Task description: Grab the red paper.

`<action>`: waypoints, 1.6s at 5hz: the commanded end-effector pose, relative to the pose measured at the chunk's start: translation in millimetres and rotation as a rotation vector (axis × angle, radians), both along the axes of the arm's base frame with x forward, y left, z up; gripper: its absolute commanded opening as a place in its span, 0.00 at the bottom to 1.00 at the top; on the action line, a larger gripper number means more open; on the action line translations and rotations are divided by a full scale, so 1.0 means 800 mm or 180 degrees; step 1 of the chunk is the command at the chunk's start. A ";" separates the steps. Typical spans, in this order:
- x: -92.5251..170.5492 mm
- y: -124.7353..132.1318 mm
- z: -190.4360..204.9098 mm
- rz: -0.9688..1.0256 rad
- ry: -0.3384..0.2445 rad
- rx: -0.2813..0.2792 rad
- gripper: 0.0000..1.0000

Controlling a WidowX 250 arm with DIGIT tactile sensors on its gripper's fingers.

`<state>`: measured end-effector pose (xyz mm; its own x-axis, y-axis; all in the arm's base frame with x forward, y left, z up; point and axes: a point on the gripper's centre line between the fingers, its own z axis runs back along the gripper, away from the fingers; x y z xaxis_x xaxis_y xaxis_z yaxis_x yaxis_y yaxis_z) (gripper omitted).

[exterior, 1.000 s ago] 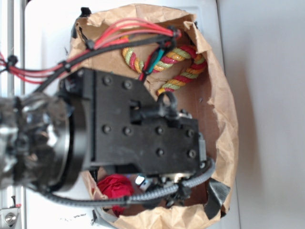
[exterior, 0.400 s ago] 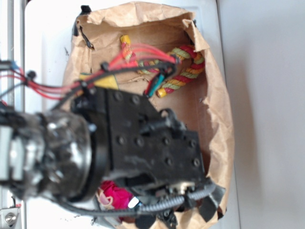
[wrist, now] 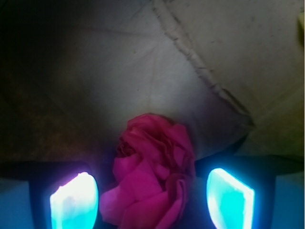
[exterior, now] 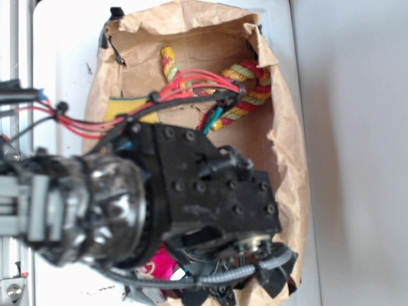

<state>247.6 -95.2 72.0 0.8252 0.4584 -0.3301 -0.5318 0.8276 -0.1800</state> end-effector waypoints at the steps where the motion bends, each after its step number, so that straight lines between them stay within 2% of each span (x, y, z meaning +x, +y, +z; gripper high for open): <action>1: -0.008 -0.022 -0.009 -0.0319 0.0038 -0.0067 1.00; 3: -0.007 -0.028 -0.024 -0.0593 0.0297 -0.0147 1.00; 4: -0.018 -0.035 -0.019 -0.0592 0.0310 -0.0128 1.00; 5: -0.013 -0.027 -0.012 -0.0500 0.0241 -0.0088 0.00; 6: -0.010 -0.022 -0.012 -0.0480 0.0213 -0.0080 0.00; 7: -0.022 -0.039 -0.013 -0.0445 0.0187 -0.0061 0.00; 8: -0.024 -0.042 -0.015 -0.0422 0.0170 -0.0050 0.00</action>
